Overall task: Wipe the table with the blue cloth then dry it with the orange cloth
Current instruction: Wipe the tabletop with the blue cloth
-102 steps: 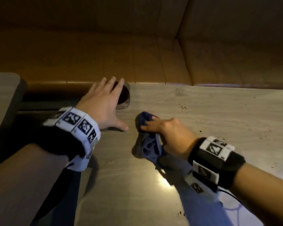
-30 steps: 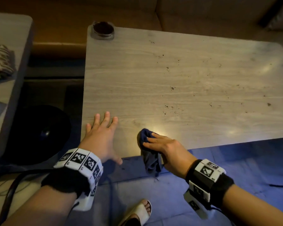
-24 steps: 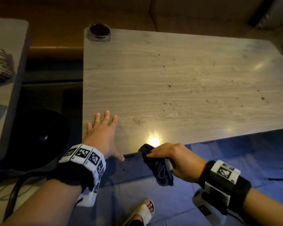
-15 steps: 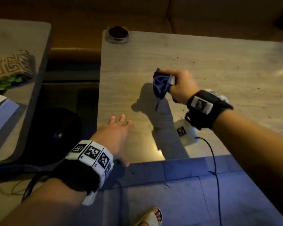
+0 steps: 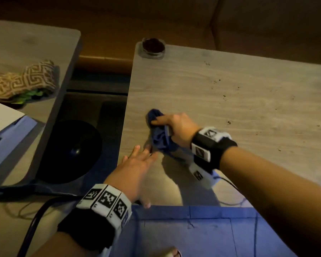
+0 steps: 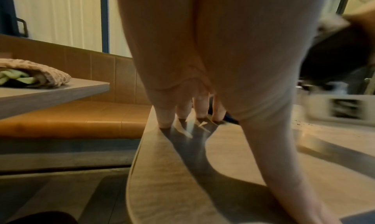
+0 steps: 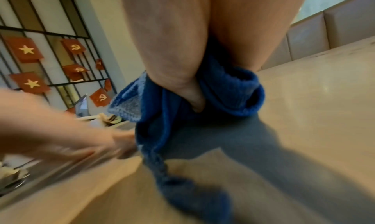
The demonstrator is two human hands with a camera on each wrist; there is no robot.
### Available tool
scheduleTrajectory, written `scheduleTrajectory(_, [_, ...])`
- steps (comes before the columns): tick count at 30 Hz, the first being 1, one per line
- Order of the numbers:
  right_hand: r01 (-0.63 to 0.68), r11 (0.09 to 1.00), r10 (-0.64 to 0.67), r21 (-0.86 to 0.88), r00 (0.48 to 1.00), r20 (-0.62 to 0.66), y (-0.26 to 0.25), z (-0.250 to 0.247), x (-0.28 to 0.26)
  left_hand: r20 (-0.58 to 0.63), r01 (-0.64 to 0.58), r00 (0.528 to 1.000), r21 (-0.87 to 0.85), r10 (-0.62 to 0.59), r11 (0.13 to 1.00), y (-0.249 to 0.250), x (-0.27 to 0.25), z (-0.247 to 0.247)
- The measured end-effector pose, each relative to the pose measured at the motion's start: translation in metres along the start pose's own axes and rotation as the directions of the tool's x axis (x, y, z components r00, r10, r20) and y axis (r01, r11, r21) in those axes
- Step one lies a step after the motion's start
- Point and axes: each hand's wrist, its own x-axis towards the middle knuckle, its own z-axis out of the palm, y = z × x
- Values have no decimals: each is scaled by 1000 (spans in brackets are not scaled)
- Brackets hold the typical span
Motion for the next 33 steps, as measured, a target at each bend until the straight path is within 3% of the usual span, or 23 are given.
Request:
scheduleTrajectory(7, [54,974,-35,218,995,-90,-2,74,-165,-29,5,1000,-61,-7,998,-4,-1,5])
scheduleTrajectory(11, [10,984,1,180,998,-61,-11,100,-219,-39,3,999,-35,-4,999,-3,0,4])
scheduleTrajectory(14, [-39,953,57,302,997,-51,-17,81,-243,-52,5,999,-22,-6,1000,-4,1,4])
scheduleTrajectory(15, [-66,936,117,345,985,-129,-15,72,-245,-53,8,999,-18,-9,1000,-4,1,4])
scheduleTrajectory(17, [-130,937,251,325,897,-364,-7,52,-236,-53,15,998,-21,-16,1000,-3,0,3])
scheduleTrajectory(19, [-249,942,329,227,824,-461,-1,43,-215,-62,18,998,-32,-20,999,-2,-2,2])
scheduleTrajectory(21, [-317,945,327,85,880,-345,-7,51,-197,-70,22,997,-33,-25,999,-1,-5,2])
scheduleTrajectory(23, [-266,962,248,-62,945,-213,-20,74,-202,-72,27,997,-25,-29,999,0,-6,1])
scheduleTrajectory(26, [-202,979,200,-15,974,-105,-32,82,-234,-67,37,997,-18,-38,999,0,-5,1])
scheduleTrajectory(29, [-333,912,333,241,942,40,-27,52,-238,-48,43,998,-1,-43,999,3,-4,0])
scheduleTrajectory(31, [-433,826,441,362,895,65,-16,23,-222,-51,50,997,4,-50,999,4,-4,-1])
scheduleTrajectory(33, [-517,705,488,485,850,196,-1,1,-204,-50,52,997,-2,-52,999,3,-5,-1])
